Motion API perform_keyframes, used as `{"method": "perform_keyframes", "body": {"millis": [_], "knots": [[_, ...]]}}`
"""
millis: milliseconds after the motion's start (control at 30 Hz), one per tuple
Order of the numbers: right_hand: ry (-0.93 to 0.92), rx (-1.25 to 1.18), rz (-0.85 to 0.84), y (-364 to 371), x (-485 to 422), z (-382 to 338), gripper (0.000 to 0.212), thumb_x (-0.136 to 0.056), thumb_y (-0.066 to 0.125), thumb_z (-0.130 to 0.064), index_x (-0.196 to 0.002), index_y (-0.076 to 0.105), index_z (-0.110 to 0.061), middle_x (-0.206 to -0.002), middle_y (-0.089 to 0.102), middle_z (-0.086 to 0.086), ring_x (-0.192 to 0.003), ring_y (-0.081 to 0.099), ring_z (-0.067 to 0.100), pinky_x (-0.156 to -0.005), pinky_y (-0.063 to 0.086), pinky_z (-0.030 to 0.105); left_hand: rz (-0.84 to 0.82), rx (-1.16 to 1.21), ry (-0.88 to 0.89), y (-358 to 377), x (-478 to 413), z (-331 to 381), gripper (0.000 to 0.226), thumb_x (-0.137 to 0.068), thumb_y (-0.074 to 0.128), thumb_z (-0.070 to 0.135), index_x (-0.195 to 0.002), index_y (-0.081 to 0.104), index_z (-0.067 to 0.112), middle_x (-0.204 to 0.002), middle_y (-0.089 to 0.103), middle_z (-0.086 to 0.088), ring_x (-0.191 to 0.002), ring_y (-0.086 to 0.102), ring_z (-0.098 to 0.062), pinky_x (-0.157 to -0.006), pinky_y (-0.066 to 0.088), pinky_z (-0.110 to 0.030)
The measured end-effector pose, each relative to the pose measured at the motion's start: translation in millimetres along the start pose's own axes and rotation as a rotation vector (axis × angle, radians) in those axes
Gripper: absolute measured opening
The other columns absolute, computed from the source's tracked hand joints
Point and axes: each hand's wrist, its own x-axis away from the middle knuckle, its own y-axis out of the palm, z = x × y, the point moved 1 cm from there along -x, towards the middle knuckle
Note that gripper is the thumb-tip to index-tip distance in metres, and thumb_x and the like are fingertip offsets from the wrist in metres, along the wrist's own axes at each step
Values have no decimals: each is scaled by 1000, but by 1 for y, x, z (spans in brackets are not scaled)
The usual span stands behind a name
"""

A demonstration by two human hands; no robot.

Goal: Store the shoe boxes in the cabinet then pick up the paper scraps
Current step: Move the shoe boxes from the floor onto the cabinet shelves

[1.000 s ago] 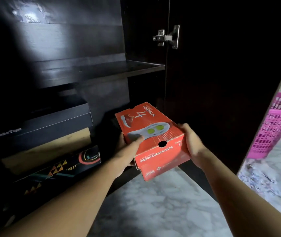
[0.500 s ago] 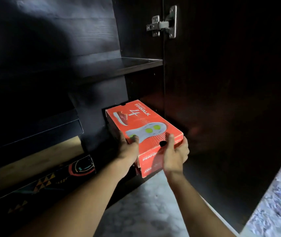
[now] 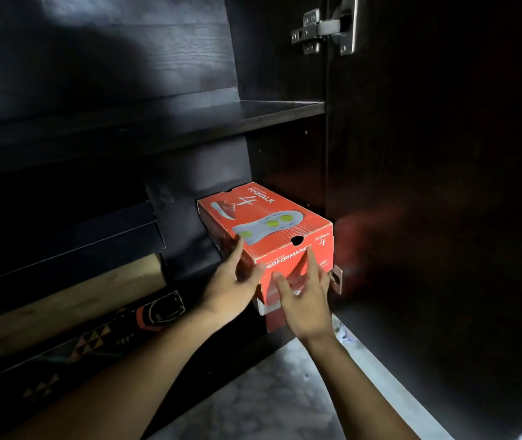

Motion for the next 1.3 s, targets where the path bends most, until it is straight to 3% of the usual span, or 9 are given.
{"method": "perform_keyframes", "body": {"millis": [200,433,633,733,800,900,1067,1133,1300], "knots": [[32,68,-120,12,-22,-1,80,-95,61,-45,-158,14,-31,-151,31,0,-129,46,15,-92,30,19,19,-157,-4,-10,-40,-5,66,-94,57,42,-151,29,25,-139,56,0,-127,52,-15,-109,38,-28],[39,98,-61,6,-35,3,61,-91,68,-38,-143,38,-32,-130,44,0,-96,54,14,-86,39,24,-22,-141,-21,-11,-46,-11,68,-93,59,42,-151,28,28,-138,56,3,-125,54,-16,-109,42,-35],[62,116,-290,-15,-34,0,67,-89,68,-46,-148,42,-28,-132,58,-7,-123,54,11,-112,38,28,-64,-325,-28,-14,-41,3,69,-98,50,38,-155,13,26,-141,54,-4,-126,52,-23,-105,43,-31],[62,122,-243,-30,-17,-9,54,-92,65,-44,-142,48,-33,-117,57,-18,-119,54,9,-100,37,18,-55,-316,-38,-12,-26,13,68,-98,50,35,-155,14,28,-145,50,-6,-128,51,-27,-105,42,-33],[63,132,-199,-39,-1,-15,50,-95,63,-37,-142,49,-35,-108,52,-20,-113,58,13,-99,44,25,-59,-247,2,-8,-9,20,65,-98,52,30,-154,21,24,-145,49,-5,-131,48,-24,-105,38,-28],[32,185,-137,-55,26,-13,49,-89,64,-41,-136,56,-33,-123,64,-10,-111,65,14,-103,50,38,-79,-113,48,1,23,29,62,-96,57,21,-152,29,17,-142,51,-5,-131,48,-20,-100,37,-22],[58,265,12,-106,90,-6,39,-94,64,-32,-132,60,-22,-119,68,-5,-111,65,13,-101,51,38,-61,-13,179,26,72,35,45,-93,62,24,-136,52,15,-133,58,-2,-124,53,-21,-90,36,-18],[73,295,109,-130,120,-1,35,-95,63,-30,-128,62,-22,-117,68,-5,-109,65,11,-100,51,38,-149,20,225,43,92,39,34,-91,63,25,-124,62,16,-123,64,-2,-116,59,-19,-87,38,-19],[176,365,384,-204,201,8,34,-96,58,-31,-128,62,-21,-122,68,-2,-104,66,14,-93,54,41,-571,112,308,98,160,71,28,-94,60,22,-121,65,16,-109,67,-5,-113,59,-20,-87,43,-25]]}}
